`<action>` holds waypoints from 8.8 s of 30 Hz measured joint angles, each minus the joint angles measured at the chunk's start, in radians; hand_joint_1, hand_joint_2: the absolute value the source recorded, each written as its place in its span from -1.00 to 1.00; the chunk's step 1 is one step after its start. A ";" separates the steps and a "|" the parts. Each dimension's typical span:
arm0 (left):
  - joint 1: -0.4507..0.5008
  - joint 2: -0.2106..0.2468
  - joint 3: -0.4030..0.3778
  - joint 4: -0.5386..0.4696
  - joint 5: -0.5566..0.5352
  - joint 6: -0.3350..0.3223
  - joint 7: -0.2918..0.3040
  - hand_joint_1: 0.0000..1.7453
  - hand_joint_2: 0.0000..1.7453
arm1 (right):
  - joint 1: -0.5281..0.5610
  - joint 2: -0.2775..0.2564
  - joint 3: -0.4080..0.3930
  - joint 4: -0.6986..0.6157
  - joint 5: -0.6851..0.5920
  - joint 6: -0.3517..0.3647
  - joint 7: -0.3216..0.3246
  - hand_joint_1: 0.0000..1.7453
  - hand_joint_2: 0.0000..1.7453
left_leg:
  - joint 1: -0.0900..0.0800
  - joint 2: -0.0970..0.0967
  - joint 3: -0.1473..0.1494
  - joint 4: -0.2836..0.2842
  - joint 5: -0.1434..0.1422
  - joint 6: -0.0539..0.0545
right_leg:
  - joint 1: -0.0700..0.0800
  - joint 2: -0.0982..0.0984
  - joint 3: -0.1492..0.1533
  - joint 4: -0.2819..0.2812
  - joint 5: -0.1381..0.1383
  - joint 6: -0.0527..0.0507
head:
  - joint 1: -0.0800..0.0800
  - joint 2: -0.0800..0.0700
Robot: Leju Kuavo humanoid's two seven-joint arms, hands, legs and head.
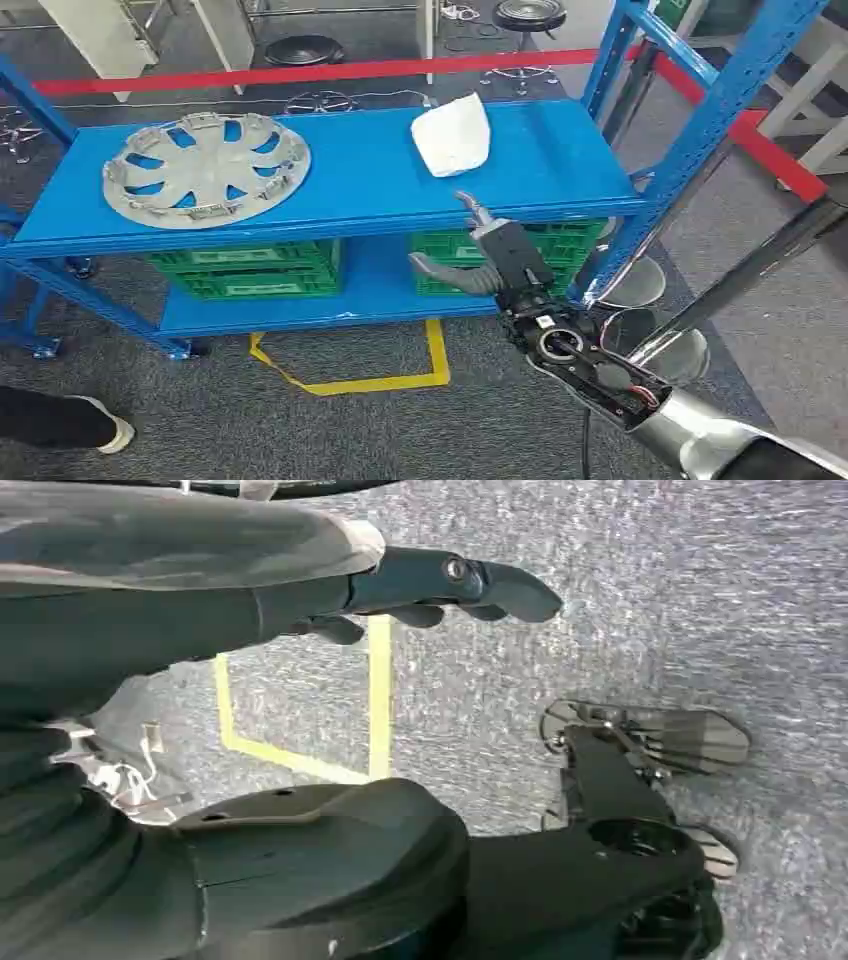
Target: Take the parts from the cabinet and place them on the table.
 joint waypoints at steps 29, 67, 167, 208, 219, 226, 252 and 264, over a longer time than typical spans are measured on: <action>-0.039 0.031 -0.022 0.001 -0.015 0.013 -0.005 -1.00 -1.00 | 0.190 -0.002 -0.083 -0.153 0.010 -0.051 -0.013 -1.00 1.00 | 0.000 0.000 0.000 0.000 0.000 0.000 | 0.000 0.000 0.000 0.000 0.000 0.000 | 0.000 0.000; -0.040 0.024 -0.023 0.001 -0.026 -0.020 0.025 -1.00 -1.00 | 0.239 -0.002 -0.162 -0.276 0.069 -0.053 0.044 -1.00 1.00 | 0.000 0.000 0.000 0.000 0.000 0.000 | 0.000 0.000 -0.001 -0.001 0.000 0.000 | 0.000 0.000; -0.003 0.015 -0.023 0.002 0.007 -0.039 0.016 -1.00 1.00 | 0.238 -0.012 -0.145 -0.273 0.066 -0.045 0.037 -1.00 1.00 | 0.018 0.002 -0.176 0.260 -0.047 -0.014 | 0.002 -0.001 -0.015 0.005 0.007 -0.022 | -0.012 0.000; -0.022 0.015 -0.023 0.006 -0.008 -0.035 0.023 -1.00 1.00 | 0.233 -0.013 -0.141 -0.262 0.064 -0.048 0.046 -1.00 1.00 | 0.011 0.003 -0.049 -0.004 0.045 0.029 | -0.003 -0.003 -0.055 0.138 -0.092 0.023 | 0.007 0.000; -0.009 0.008 -0.023 0.006 0.014 -0.031 0.013 -1.00 1.00 | 0.229 -0.012 -0.142 -0.261 0.061 -0.040 0.048 -1.00 1.00 | 0.001 -0.002 -0.002 -0.005 0.005 0.009 | 0.010 0.000 -0.033 0.000 0.032 -0.004 | 0.037 0.000; -0.006 0.006 -0.023 0.006 0.016 -0.030 0.006 -1.00 1.00 | 0.227 -0.012 -0.138 -0.262 0.062 -0.033 0.045 -1.00 1.00 | 0.010 -0.002 -0.191 0.331 -0.122 -0.022 | -0.004 -0.007 -0.011 -0.024 0.029 -0.026 | 0.004 0.000; -0.020 0.006 -0.024 0.006 0.006 -0.036 0.021 -1.00 1.00 | 0.239 -0.012 -0.153 -0.261 0.067 -0.041 0.035 -1.00 1.00 | -0.004 -0.002 0.005 -0.006 -0.005 0.001 | -0.004 -0.002 -0.018 -0.021 0.037 -0.013 | 0.037 0.000; -0.025 0.006 -0.024 0.006 0.001 -0.035 0.019 -1.00 1.00 | 0.238 -0.012 -0.155 -0.259 0.068 -0.043 0.034 -1.00 1.00 | 0.014 -0.004 -0.067 0.010 0.051 -0.010 | -0.002 -0.002 0.018 -0.027 -0.003 0.003 | -0.017 0.000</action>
